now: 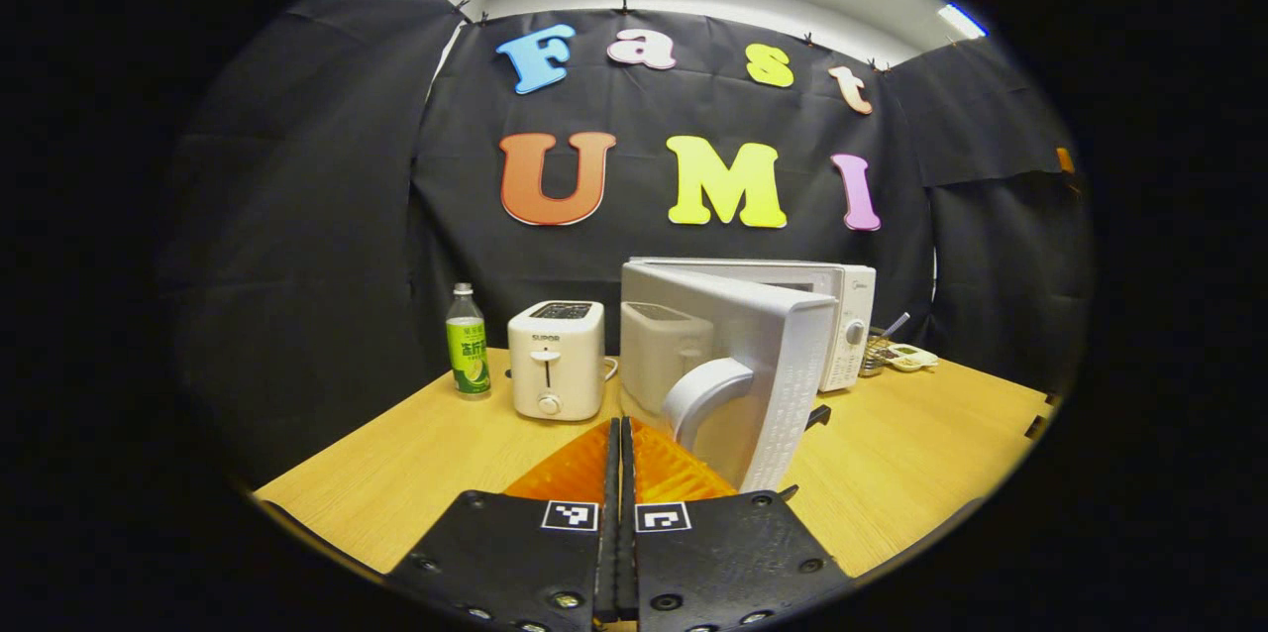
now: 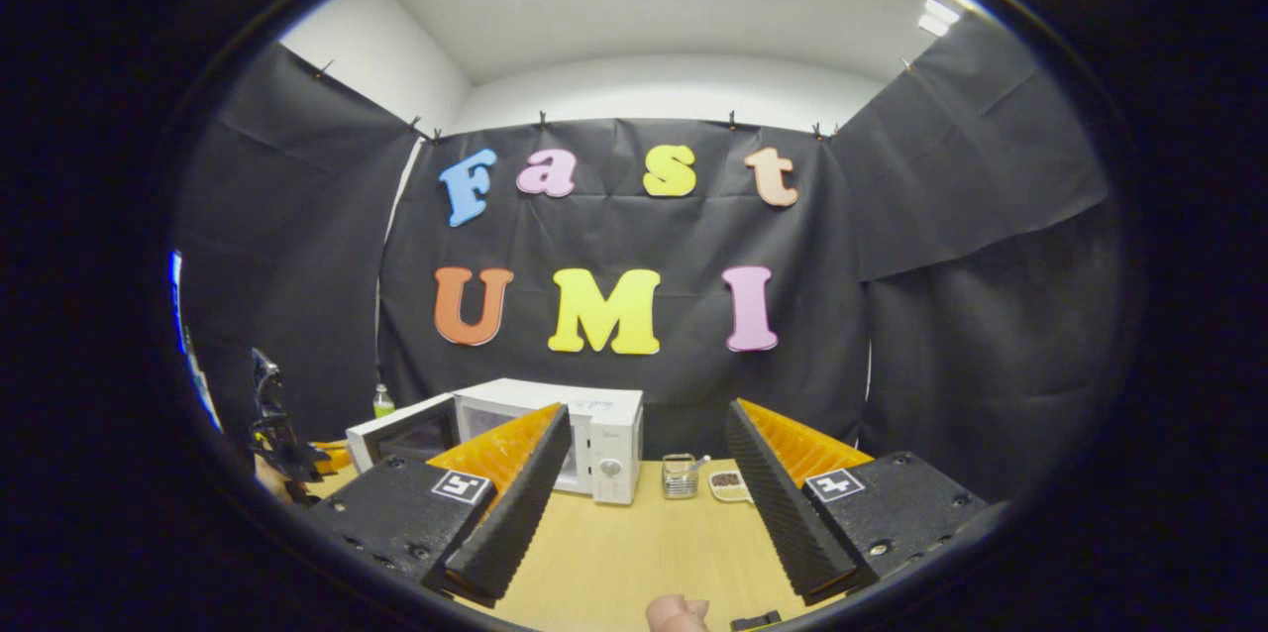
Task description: Open the microwave oven with the left hand, put the food in, and close the microwave oven.
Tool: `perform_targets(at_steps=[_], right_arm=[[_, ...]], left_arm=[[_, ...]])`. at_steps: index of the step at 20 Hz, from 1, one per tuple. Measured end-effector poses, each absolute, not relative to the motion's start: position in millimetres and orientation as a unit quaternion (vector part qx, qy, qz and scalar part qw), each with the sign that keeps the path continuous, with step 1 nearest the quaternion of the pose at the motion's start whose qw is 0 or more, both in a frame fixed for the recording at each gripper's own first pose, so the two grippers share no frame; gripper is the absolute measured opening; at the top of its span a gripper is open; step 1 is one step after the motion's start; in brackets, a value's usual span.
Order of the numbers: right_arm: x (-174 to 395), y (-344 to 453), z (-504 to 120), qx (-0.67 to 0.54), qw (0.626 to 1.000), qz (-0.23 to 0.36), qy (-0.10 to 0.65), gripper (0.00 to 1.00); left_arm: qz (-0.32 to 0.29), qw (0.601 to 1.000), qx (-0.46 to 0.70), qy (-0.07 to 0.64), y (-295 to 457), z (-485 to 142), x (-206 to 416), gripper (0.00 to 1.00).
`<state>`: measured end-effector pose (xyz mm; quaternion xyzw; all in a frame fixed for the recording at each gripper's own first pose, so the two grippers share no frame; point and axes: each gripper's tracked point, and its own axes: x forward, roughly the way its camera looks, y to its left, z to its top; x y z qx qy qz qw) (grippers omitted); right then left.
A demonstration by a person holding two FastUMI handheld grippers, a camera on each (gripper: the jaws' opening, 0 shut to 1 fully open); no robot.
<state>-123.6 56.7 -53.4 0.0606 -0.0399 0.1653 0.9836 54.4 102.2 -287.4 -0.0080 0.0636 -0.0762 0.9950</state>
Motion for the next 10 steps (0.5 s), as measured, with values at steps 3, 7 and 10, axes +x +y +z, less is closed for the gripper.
perform_targets(at_steps=[3,7,10], right_arm=[[-134.6,43.6,-44.5,0.058,0.984,0.164,-0.049,1.00],[-142.1,27.3,-41.5,0.050,0.987,0.144,-0.055,1.00],[-140.6,20.9,-43.1,0.058,0.986,0.145,-0.052,1.00]], left_arm=[[-0.096,0.993,-0.003,0.066,73.0,-292.7,61.8,0.00],[-0.114,0.991,0.005,0.068,38.2,-293.7,77.2,0.13],[-0.174,0.983,-0.004,0.051,-5.1,-289.2,88.5,0.00]])
